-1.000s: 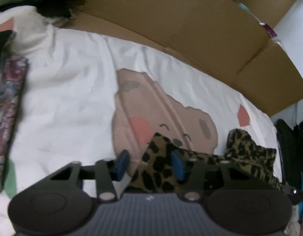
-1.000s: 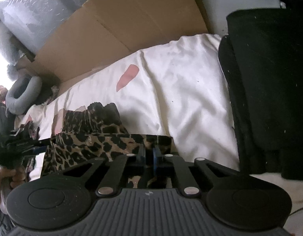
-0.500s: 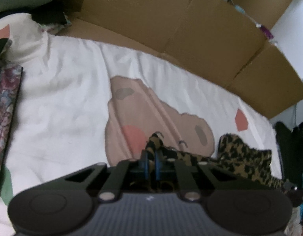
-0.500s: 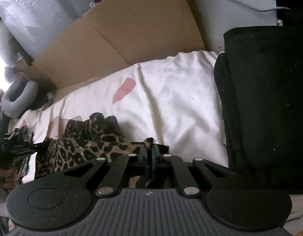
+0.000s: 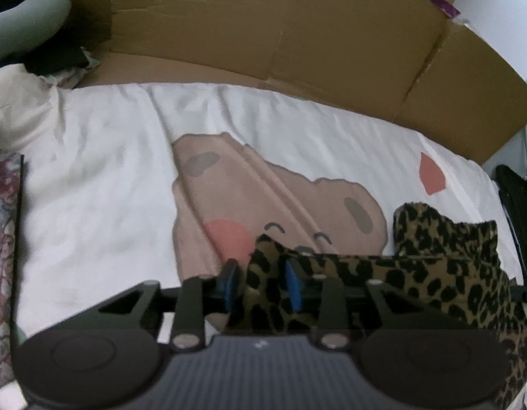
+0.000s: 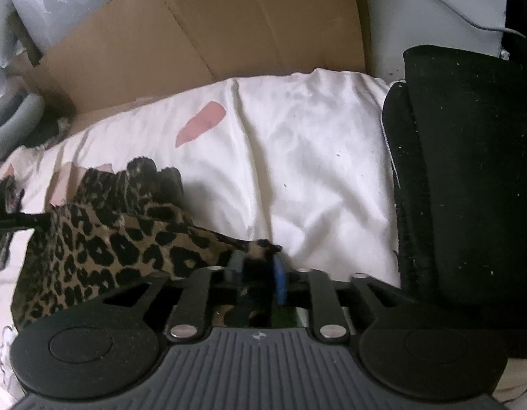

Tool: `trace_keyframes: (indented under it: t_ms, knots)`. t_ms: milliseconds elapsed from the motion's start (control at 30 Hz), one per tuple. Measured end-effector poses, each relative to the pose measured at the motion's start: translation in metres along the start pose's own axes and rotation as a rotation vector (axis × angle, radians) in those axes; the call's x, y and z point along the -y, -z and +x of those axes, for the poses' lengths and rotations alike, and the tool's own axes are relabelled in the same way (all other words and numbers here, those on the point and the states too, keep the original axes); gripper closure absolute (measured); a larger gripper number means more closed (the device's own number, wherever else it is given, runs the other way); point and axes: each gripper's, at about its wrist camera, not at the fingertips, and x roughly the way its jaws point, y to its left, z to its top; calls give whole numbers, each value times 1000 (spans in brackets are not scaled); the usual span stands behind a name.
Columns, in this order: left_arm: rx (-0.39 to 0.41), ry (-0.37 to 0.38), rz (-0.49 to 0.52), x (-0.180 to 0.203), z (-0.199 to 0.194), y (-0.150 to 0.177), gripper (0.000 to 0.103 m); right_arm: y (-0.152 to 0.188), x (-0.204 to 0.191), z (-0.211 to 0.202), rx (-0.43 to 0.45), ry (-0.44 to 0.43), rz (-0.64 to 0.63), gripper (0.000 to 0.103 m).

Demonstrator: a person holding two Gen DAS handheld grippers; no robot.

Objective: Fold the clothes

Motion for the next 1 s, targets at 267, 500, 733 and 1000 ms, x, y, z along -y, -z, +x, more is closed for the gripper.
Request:
trace_keyframes:
  t_ms: [267, 500, 733, 1000]
  knots:
    - [-4, -1, 43, 8, 6, 1, 55, 4, -3, 9, -24, -3, -19, 67]
    - [-9, 1, 50, 12, 5, 0, 68, 2, -12, 8, -21, -7, -64, 96]
    - [60, -54, 50, 18, -12, 9, 95, 0, -5, -22, 49, -8, -21, 97]
    - [153, -38, -1, 12, -59, 5, 95, -2, -6, -51, 103, -27, 32, 98]
